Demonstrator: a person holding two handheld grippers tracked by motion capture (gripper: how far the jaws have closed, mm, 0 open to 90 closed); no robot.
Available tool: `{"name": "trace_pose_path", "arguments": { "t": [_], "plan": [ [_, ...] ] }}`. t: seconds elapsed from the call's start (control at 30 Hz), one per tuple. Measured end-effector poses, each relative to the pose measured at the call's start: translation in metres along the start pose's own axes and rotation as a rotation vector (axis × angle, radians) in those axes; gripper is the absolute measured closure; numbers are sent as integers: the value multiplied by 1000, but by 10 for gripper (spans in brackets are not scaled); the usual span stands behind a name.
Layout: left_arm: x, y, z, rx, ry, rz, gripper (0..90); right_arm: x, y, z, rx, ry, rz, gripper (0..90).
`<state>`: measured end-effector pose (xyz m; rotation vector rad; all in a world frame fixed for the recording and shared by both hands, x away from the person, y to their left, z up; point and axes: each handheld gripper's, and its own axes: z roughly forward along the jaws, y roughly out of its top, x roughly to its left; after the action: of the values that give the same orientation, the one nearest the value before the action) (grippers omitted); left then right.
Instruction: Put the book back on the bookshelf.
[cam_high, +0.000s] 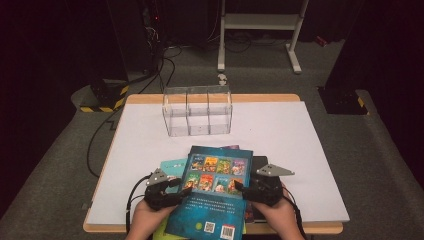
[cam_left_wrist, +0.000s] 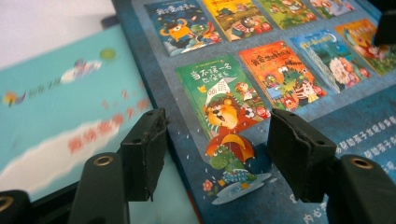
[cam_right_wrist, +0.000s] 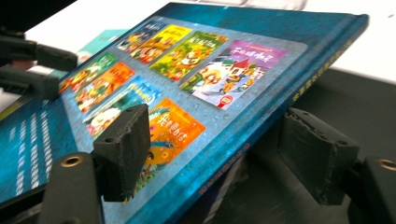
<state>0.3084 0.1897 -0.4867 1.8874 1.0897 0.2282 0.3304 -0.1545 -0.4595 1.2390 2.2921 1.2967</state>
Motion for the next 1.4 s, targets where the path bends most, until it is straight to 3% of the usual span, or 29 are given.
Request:
{"name": "trace_pose_path", "arguments": {
  "t": [0.07,0.13,0.3,0.37,0.4,0.47,0.53,0.6,0.73,0.97,1.17,1.4],
  "plan": [
    [0,9,7,9,6,13,391,-5,3,2,-2,-6,6,262],
    [1,17,14,17,6,22,401,-22,16,10,-10,-26,28,265],
    [5,25,22,16,-4,-2,397,-30,22,16,-20,-57,40,257],
    [7,20,22,-15,-15,-16,392,-29,20,15,-22,-51,44,230],
    [7,19,22,-18,-21,-25,377,-27,16,14,-9,-22,57,174],
    [5,18,20,-6,-31,-14,359,-26,14,14,-4,-17,61,150],
    [3,16,20,-13,-24,-20,346,-22,10,14,12,25,61,138],
    [2,15,20,-24,-16,-20,335,-17,8,15,2,47,59,206],
    [1,15,20,-24,-15,-24,338,-17,9,16,15,53,69,216],
    [0,14,21,-37,0,-29,340,-19,12,14,32,63,92,320],
    [2,13,22,-48,-4,-31,311,-16,12,3,-8,39,57,422],
    [6,14,22,-48,-17,-61,248,-8,11,-3,-42,18,-1,429]
  ]
}}
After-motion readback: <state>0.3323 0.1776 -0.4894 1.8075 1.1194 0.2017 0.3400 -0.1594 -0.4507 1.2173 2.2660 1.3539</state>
